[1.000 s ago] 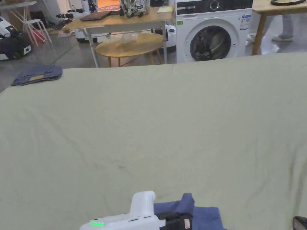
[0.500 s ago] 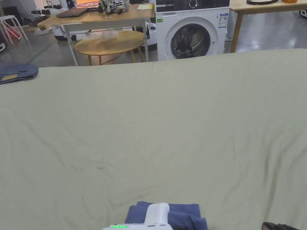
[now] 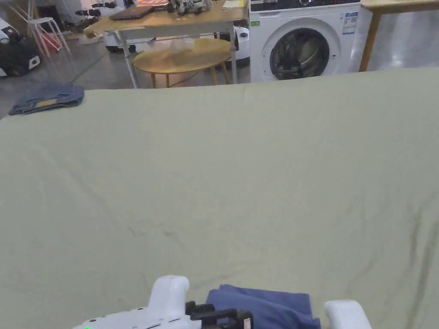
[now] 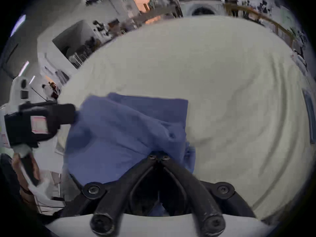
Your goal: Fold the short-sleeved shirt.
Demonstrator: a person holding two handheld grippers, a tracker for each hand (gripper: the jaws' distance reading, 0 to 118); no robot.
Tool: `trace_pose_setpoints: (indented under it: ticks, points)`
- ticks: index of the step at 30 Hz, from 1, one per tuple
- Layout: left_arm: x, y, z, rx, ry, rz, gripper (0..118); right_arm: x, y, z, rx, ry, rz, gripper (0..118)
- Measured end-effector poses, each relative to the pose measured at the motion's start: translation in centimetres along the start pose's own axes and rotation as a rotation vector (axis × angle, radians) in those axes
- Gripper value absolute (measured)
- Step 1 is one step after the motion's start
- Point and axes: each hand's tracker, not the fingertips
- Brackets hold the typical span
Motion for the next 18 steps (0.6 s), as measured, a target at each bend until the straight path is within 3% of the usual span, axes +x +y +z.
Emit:
trace_pose_setpoints:
  ticks: [3,8,10,14,17,18]
  points:
    - [-3.2,-0.3,0.7,-0.02,0.024,0.069,67,0.2,0.1,0.5,0.029,-0.009,0.038,0]
    - [-7.4,-0.4,-2.2,-0.023,-0.086,0.287,67,0.4,-0.5,0.1,0.049,-0.03,0.068,0]
    - [-8.2,-0.7,-3.7,-0.048,-0.153,0.362,45,0.8,-0.3,0.0,0.044,-0.022,0.046,0]
    - [-9.3,-2.1,-6.2,-0.078,-0.256,0.487,37,1.0,-0.2,0.1,0.041,-0.006,0.021,0]
    - [-8.5,-2.5,-5.1,-0.045,-0.241,0.446,29,0.9,-0.2,0.9,0.048,0.021,0.004,0]
    - [-8.5,-2.3,-4.7,-0.038,-0.245,0.44,28,1.2,-0.1,1.1,0.052,0.061,-0.036,0]
